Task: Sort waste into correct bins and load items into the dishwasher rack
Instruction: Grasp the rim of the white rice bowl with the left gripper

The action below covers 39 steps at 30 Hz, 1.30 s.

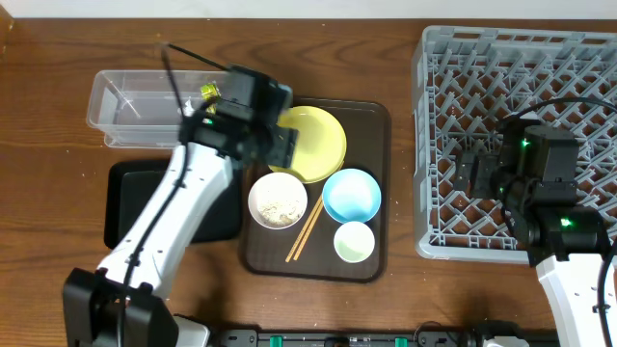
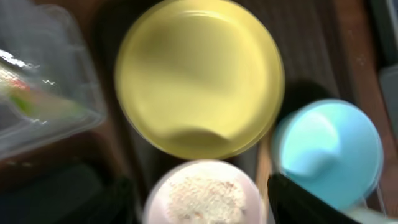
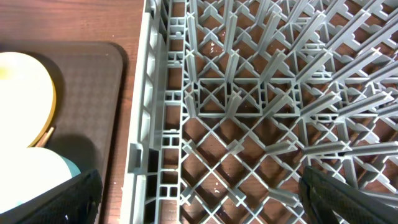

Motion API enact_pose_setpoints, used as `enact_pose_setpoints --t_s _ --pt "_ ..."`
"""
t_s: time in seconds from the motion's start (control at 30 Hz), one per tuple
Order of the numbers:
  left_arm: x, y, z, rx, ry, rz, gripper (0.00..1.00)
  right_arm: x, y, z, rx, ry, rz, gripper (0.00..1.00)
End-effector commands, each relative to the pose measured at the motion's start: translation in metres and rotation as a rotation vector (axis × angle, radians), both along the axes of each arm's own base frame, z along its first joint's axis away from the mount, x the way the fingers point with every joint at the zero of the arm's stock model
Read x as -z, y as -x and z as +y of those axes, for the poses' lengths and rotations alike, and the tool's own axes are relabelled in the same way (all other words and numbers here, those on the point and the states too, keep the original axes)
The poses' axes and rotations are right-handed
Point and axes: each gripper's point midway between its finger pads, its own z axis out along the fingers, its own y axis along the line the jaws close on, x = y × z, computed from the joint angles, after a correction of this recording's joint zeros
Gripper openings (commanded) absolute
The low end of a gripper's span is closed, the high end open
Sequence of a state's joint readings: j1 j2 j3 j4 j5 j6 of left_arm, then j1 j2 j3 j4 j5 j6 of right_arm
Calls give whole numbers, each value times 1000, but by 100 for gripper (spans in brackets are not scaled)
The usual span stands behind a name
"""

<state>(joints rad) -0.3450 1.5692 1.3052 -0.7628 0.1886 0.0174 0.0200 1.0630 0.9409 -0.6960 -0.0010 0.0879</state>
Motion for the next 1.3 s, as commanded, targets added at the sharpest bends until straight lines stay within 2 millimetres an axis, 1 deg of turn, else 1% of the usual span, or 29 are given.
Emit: enact_pose_setpoints --t_s 0.0,0.13,0.23,0.47,0.6,0.73,0.87,1.03,1.13,1.27 --pt "9 18 -16 -1 12 69 70 -8 -3 2 -5 -6 -18 99" --pt "22 40 -25 -13 1 148 70 -8 -3 2 -5 -6 -18 99" --pt "32 49 -25 -39 -2 186 70 -8 -3 2 -5 -6 -19 99" --pt "62 57 -21 -79 -19 252 70 -7 -2 2 -5 -6 -15 99" --pt "75 61 -20 -93 -37 296 69 -7 -1 3 -5 -7 -12 99" --pt "88 65 -24 -79 -60 331 68 -5 1 2 -5 -6 0 99" --pt "97 72 -32 -50 -80 355 64 -3 3 2 -5 -6 13 99" --pt "103 80 -42 -13 -95 366 64 -1 5 2 -5 -6 24 99" --pt "107 83 -45 0 -107 375 64 1 7 2 -5 -5 34 99" --pt "115 88 -48 -3 -121 400 60 3 9 2 -5 -5 47 99"
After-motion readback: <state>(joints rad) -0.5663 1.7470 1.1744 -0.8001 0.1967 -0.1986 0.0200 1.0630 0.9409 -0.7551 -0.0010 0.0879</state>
